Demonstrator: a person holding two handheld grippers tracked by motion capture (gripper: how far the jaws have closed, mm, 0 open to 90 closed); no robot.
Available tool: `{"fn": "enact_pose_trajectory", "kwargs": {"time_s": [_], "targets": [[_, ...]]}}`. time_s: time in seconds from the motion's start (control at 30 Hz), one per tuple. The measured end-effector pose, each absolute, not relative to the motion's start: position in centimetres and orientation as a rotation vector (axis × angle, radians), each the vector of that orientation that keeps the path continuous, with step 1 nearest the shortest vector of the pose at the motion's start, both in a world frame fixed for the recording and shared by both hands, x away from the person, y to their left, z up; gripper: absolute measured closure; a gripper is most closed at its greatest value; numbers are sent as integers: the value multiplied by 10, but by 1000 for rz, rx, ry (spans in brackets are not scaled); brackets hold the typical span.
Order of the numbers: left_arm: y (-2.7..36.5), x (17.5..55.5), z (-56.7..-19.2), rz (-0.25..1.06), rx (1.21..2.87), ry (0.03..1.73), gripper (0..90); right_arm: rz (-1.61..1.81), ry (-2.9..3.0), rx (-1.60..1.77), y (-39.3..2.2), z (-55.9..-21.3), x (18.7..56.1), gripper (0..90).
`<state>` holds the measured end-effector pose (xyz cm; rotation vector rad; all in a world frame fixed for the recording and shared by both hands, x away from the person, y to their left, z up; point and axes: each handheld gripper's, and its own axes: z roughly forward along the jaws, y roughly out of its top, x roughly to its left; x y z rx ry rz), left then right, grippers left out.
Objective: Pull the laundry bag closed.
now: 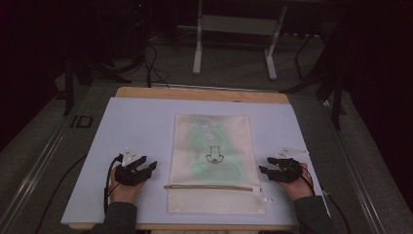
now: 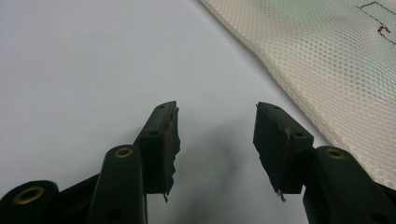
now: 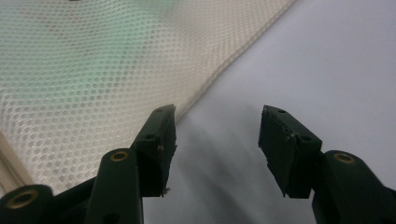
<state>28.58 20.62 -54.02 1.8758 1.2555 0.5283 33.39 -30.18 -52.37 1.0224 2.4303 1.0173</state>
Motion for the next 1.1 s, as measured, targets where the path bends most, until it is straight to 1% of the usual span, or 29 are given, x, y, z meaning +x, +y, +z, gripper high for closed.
{"fn": "enact_pose_trajectory", "kwargs": {"time_s": [0.6, 0.73, 0.87, 1.1], "targets": [[207, 286, -540, 521, 1874, 1258, 478, 1006, 2482, 967, -289, -520, 330, 450], [207, 286, -540, 520, 1871, 1260, 478, 996, 2490, 948, -286, -518, 328, 457], [206, 286, -540, 527, 1879, 1253, 478, 987, 2518, 922, -284, -518, 326, 489], [205, 286, -540, 531, 1886, 1251, 478, 955, 2554, 870, -277, -512, 324, 496]]}}
